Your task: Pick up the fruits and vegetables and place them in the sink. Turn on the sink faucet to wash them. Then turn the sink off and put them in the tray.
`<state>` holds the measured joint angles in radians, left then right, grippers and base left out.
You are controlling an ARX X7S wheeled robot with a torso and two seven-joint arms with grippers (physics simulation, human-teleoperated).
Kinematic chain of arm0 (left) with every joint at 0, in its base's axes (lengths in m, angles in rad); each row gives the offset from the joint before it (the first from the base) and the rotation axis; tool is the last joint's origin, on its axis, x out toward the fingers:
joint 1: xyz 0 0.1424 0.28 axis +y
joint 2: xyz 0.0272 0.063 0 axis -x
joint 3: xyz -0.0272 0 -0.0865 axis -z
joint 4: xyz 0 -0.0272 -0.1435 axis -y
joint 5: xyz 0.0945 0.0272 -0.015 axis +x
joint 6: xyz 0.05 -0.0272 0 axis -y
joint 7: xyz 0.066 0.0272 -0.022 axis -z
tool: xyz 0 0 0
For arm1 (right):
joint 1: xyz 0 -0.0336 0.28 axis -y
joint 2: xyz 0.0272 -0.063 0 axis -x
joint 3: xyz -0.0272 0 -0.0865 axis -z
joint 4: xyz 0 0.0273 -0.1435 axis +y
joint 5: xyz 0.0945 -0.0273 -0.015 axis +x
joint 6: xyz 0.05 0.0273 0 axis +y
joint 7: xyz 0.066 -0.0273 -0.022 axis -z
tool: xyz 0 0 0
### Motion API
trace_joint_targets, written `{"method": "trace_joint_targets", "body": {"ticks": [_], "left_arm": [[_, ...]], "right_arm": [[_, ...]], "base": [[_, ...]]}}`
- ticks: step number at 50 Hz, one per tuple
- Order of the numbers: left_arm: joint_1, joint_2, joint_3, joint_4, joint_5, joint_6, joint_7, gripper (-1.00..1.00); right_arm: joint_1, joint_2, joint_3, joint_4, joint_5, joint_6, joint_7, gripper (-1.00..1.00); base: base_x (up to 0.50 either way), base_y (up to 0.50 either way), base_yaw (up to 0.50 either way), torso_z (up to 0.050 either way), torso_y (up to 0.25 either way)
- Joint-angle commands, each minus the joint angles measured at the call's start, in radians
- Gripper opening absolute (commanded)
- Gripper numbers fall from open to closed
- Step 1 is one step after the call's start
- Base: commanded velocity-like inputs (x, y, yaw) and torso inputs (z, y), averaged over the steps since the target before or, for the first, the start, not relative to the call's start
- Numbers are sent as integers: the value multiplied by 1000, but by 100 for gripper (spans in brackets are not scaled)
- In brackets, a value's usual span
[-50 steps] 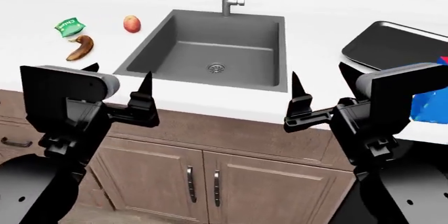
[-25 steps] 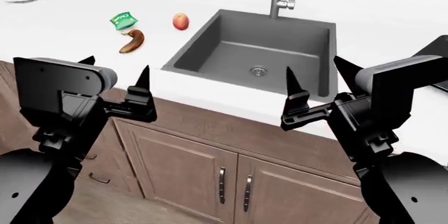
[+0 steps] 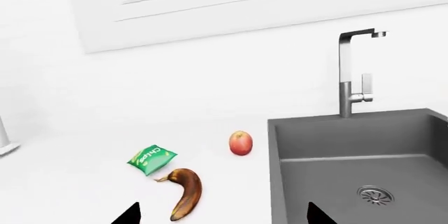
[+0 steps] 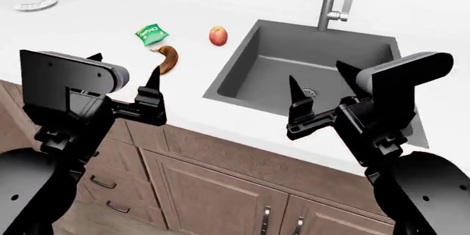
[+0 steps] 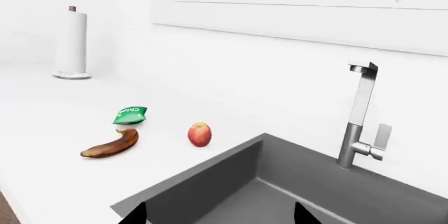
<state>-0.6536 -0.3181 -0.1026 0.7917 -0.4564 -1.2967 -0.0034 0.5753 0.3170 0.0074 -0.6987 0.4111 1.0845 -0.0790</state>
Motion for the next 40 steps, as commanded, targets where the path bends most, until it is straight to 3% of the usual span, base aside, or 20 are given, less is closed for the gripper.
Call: {"method": "trace_joint_targets", "body": {"ticks": [1, 13, 40], "left_arm": [[-59, -20, 12, 6, -28, -73, 4, 100], [-173, -57, -9, -8, -84, -205, 28, 100], [-155, -80, -41, 34, -191, -230, 32, 100]], "right_arm": [[65, 15, -20, 23, 33, 73, -19, 100], [240, 20, 13, 6, 104, 265, -16, 100], [250, 43, -7, 6, 114, 244, -15, 100]], "base": [[441, 217, 0, 0, 0], [448, 206, 0, 0, 0], [425, 276, 0, 0, 1]]}}
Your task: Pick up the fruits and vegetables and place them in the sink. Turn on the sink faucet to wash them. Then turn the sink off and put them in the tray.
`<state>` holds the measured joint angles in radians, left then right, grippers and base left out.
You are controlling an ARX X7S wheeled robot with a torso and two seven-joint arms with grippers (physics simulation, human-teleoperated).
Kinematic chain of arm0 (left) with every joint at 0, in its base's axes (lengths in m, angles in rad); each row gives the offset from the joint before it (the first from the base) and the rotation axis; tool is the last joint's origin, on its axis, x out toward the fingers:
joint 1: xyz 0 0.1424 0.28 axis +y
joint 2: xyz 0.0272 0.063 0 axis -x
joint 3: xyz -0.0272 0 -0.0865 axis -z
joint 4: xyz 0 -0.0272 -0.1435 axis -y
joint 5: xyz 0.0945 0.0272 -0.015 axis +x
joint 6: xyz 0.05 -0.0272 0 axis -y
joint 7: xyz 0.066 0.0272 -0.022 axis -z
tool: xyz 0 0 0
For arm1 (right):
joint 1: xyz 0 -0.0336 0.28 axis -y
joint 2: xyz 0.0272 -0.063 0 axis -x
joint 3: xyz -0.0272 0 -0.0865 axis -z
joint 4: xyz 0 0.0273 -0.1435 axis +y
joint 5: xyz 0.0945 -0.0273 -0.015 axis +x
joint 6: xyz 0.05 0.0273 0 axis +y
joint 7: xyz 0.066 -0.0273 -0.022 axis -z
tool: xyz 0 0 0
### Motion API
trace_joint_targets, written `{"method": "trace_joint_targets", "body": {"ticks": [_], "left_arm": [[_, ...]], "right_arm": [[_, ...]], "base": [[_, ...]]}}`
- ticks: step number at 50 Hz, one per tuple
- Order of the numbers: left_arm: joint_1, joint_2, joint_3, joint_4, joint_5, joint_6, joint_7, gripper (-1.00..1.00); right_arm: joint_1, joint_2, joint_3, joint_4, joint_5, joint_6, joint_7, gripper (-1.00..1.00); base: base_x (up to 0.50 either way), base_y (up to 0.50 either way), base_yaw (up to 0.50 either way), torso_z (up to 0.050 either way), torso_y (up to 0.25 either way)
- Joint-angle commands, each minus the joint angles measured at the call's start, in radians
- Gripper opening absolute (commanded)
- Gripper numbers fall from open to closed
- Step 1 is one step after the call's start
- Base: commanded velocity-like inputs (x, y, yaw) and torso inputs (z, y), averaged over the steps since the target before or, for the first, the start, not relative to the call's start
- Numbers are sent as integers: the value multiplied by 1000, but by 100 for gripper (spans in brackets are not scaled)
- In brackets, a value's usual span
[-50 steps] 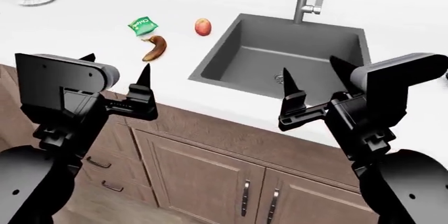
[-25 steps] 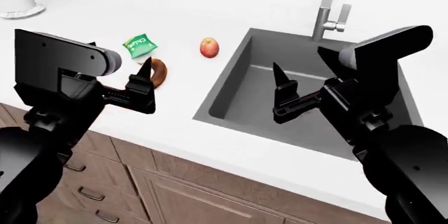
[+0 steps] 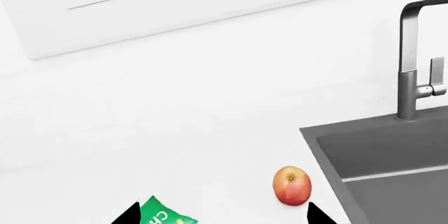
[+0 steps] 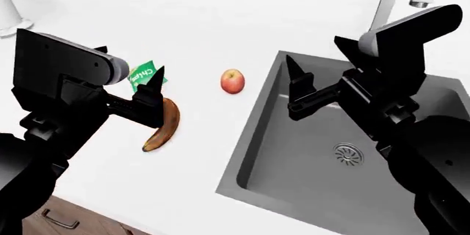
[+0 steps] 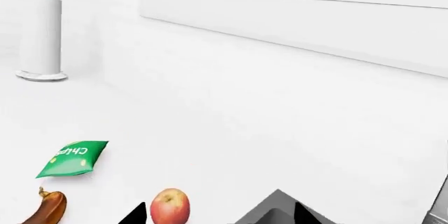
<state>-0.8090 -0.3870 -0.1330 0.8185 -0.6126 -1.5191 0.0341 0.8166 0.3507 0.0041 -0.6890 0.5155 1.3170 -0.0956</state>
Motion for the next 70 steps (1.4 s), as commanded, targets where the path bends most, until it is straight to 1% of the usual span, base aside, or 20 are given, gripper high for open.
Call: {"method": "trace_joint_targets", "body": {"ticks": [1, 6, 14, 17, 22, 31, 39, 44, 53, 64, 70], "left_arm": [[1, -12, -11, 8, -38, -7, -7, 100], [17, -16, -17, 24, -51, -5, -17, 100], [64, 2, -24, 70, -97, -24, -27, 100], [96, -2, 6, 73, -103, -3, -29, 100], [115, 18, 20, 61, -118, -3, -42, 100], [161, 24, 101, 5, -114, 28, -59, 100], [210, -17, 209, -41, -58, 112, -70, 100], [237, -35, 242, -86, -25, 154, -76, 100], [256, -43, 261, -118, -11, 162, -87, 100], [255, -21, 229, -169, -11, 110, -128, 100], [274, -19, 251, -206, 7, 133, -139, 100]], "right_arm": [[10, 9, -4, -4, 11, 13, 2, 100], [16, 12, -1, -8, 13, 28, 12, 100], [18, 12, 9, -11, 17, 33, 21, 100], [17, 16, 2, -9, 15, 27, 21, 100], [14, 20, -7, -8, 14, 22, 24, 100], [3, 26, -22, -2, 10, 5, 28, 100], [-4, 31, -31, 7, 7, -15, 29, 100], [-3, 30, -32, 5, 10, -11, 33, 100], [-5, 33, -39, 13, 11, -21, 34, 100], [-3, 36, -44, 18, 15, -25, 37, 100], [-9, 37, -44, 18, 17, -31, 39, 100]], "base": [[396, 346, 0, 0, 0], [407, 254, 0, 0, 2], [19, 7, 0, 0, 1], [0, 0, 0, 0, 0], [0, 0, 0, 0, 0], [0, 0, 0, 0, 0], [0, 0, 0, 0, 0], [0, 0, 0, 0, 0], [0, 0, 0, 0, 0], [0, 0, 0, 0, 0], [0, 0, 0, 0, 0]]}}
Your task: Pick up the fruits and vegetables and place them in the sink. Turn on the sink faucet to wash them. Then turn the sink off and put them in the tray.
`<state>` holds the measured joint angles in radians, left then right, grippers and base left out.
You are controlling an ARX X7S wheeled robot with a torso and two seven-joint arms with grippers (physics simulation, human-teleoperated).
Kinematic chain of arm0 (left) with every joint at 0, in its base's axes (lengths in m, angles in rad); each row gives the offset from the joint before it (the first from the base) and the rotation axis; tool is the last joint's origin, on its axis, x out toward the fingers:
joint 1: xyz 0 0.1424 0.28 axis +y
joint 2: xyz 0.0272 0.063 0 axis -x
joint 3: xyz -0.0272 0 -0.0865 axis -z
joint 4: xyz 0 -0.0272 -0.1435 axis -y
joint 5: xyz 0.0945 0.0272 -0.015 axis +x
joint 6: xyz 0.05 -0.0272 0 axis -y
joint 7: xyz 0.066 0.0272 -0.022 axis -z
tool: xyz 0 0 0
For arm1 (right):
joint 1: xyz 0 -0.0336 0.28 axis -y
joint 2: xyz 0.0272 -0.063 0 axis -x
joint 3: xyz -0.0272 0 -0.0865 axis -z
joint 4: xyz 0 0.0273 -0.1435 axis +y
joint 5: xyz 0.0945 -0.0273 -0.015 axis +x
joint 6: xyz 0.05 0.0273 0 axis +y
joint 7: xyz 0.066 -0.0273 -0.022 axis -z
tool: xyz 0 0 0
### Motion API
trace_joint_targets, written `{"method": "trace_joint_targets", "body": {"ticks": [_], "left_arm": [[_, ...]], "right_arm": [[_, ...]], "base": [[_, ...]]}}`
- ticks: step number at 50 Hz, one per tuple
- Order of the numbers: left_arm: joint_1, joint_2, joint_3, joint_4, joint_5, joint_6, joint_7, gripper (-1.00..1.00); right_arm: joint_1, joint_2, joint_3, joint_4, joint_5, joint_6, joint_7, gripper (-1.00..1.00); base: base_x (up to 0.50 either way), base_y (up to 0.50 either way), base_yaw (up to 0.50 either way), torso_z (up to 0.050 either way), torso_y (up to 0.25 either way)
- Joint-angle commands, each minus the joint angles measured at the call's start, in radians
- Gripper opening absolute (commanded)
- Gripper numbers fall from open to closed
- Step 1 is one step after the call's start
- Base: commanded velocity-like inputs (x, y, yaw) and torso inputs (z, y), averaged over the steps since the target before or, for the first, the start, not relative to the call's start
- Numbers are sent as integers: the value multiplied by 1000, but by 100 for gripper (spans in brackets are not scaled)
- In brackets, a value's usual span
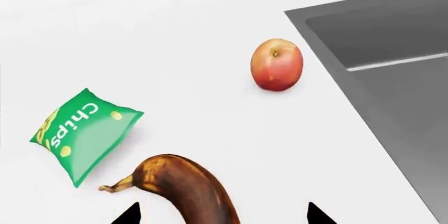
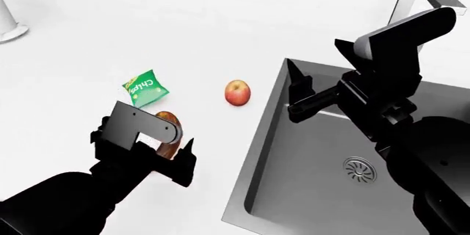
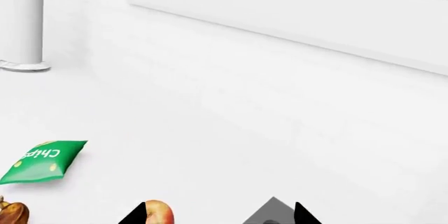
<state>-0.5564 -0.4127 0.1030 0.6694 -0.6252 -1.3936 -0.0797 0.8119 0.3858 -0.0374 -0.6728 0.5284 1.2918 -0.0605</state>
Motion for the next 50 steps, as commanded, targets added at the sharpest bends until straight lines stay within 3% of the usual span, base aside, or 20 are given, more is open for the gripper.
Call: {"method": "trace_joint_targets", "body": {"ticks": [1, 19, 20, 29, 35, 46, 50], "left_arm": [[25, 6, 20, -66, 23, 15, -24, 100], [45, -19, 81, -126, 54, 86, -14, 100], [46, -19, 83, -126, 54, 89, -13, -100], [68, -43, 123, -122, 73, 134, -5, -100], [72, -24, 66, -68, 54, 136, -27, -100], [-49, 53, -281, 125, -171, -105, -51, -100], [-82, 60, -354, 141, -220, -149, -59, -100]], "right_arm": [[-8, 2, -2, 3, 4, -9, 4, 100], [-13, 6, -9, 12, 7, -22, 9, 100], [-15, 7, -11, 14, 6, -25, 9, 100], [-15, 4, -17, 20, 8, -32, 12, 100], [12, -5, -48, 52, 4, -41, 9, 100], [201, -53, -141, 201, 35, 16, -48, 100], [288, -75, -176, 298, 38, 20, -79, 100]], "base": [[0, 0, 0, 0, 0], [0, 0, 0, 0, 0], [0, 0, 0, 0, 0], [0, 0, 0, 0, 0], [0, 0, 0, 0, 0], [0, 0, 0, 0, 0], [0, 0, 0, 0, 0]]}}
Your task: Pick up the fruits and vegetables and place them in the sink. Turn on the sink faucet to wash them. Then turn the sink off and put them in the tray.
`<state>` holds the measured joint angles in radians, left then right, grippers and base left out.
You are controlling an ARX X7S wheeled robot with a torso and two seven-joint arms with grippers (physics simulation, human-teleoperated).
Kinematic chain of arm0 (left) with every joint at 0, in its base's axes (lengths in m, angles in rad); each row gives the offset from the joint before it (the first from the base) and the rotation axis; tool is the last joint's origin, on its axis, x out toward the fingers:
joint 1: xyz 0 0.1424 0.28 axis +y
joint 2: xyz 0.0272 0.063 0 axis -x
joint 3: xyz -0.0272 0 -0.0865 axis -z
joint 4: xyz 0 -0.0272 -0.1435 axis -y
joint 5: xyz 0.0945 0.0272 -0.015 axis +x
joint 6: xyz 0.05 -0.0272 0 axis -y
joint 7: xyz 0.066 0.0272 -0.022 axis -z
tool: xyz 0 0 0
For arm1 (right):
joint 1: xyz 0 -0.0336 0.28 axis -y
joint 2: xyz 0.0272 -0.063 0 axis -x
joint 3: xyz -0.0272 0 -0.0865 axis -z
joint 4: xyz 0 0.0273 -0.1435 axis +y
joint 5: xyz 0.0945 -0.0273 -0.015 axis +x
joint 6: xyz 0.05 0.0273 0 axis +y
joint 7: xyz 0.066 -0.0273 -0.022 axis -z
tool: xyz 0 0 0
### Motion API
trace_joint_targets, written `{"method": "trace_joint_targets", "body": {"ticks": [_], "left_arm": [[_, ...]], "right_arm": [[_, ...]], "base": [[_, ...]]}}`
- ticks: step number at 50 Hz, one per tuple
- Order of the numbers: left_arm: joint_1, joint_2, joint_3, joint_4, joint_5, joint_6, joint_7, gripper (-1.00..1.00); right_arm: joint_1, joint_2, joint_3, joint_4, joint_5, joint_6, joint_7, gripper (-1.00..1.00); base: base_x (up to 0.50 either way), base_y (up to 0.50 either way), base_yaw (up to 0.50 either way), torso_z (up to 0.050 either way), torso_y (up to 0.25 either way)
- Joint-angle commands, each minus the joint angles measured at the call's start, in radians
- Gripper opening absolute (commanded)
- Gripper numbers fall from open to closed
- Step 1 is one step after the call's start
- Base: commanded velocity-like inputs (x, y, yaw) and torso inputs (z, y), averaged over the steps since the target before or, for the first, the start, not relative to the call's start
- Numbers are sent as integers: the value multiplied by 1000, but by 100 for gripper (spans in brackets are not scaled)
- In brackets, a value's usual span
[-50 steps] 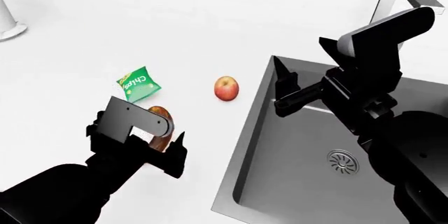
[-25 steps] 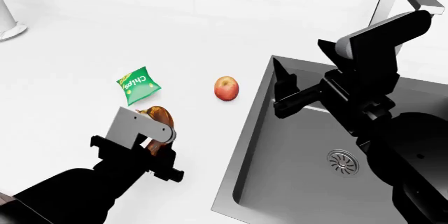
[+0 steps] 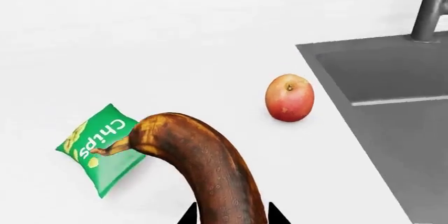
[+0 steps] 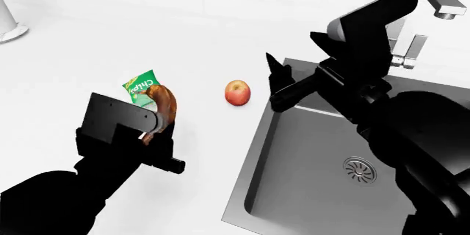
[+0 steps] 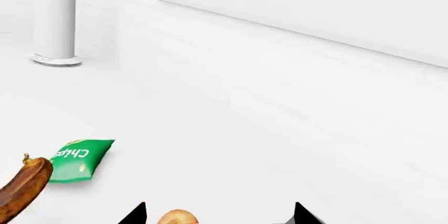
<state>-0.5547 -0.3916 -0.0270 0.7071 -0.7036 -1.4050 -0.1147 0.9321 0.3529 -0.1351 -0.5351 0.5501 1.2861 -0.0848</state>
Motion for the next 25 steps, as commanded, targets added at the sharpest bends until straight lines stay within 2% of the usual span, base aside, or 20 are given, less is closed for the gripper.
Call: {"method": "trace_joint_targets", "body": {"ticks": [1, 11, 19, 25], "left_arm": [[-87, 39, -235, 105, -149, -138, -26, -100], [-88, 35, -263, 103, -190, -125, -49, -100], [-115, 46, -262, 113, -248, -153, -106, -100], [-140, 29, -275, 102, -378, -155, -211, -100]], "right_arm": [[180, -48, -93, 188, 0, 6, -52, 100], [192, -79, -81, 218, -11, -26, -28, 100], [280, -58, -197, 455, -54, -100, -128, 100], [299, -72, -246, 562, -75, -135, -156, 100]], "base": [[0, 0, 0, 0, 0], [0, 0, 0, 0, 0], [0, 0, 0, 0, 0], [0, 0, 0, 0, 0]]}}
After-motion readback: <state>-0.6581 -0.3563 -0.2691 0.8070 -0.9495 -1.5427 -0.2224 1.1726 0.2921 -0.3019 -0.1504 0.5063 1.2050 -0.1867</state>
